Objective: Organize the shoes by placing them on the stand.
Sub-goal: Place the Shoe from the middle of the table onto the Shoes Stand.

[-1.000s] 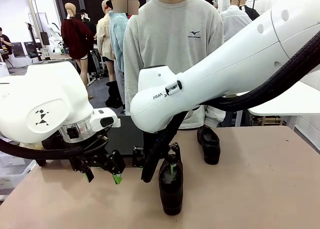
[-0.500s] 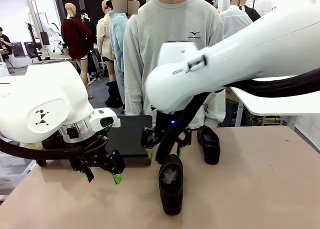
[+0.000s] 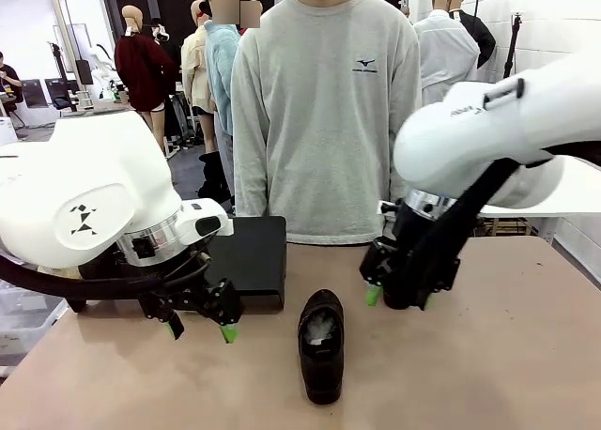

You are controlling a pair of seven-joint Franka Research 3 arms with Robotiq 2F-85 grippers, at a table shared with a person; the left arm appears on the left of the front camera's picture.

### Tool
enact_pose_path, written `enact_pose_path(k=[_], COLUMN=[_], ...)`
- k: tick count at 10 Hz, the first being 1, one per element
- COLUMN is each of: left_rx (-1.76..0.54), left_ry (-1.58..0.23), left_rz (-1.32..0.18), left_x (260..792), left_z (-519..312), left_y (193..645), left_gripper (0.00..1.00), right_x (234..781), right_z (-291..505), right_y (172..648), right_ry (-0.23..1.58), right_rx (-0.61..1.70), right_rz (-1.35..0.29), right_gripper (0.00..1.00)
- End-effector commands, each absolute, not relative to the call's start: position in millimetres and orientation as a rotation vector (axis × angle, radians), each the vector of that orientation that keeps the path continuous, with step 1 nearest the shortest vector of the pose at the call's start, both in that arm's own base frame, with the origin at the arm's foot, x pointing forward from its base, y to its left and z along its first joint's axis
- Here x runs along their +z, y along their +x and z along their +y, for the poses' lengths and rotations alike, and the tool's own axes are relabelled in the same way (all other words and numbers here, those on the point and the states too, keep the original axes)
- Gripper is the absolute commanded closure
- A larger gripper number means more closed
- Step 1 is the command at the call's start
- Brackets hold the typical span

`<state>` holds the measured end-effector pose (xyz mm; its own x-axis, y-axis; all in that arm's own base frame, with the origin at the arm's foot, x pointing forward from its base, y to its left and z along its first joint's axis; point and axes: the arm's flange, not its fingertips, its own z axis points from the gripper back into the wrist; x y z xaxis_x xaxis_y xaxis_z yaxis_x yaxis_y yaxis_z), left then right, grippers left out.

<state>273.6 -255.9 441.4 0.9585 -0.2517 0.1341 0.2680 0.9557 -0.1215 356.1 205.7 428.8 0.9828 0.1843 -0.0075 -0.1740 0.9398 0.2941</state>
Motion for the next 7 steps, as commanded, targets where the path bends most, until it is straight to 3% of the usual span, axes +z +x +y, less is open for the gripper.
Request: enact_pose_path(k=[1,4,7], left_rx=[-0.176,-0.047,0.046], left_ry=[-0.211,-0.303,-0.237], left_rz=[-0.155,-0.126,-0.053], left_x=[442.8,425.5,395.1], left_z=[-293.7,-347.8,-382.8], left_y=[278.6,305.1,322.5], left_gripper=[0.00,0.00,0.00], right_x=[423.8,421.4,421.4], right_z=[195.7,191.8,191.8], right_y=[348.9,352.1,352.1], right_ry=[0.309,0.291,0.291], right_rx=[0.184,0.164,0.164], right_rz=[0.045,0.049,0.049], right_gripper=[0.00,0.00,0.00])
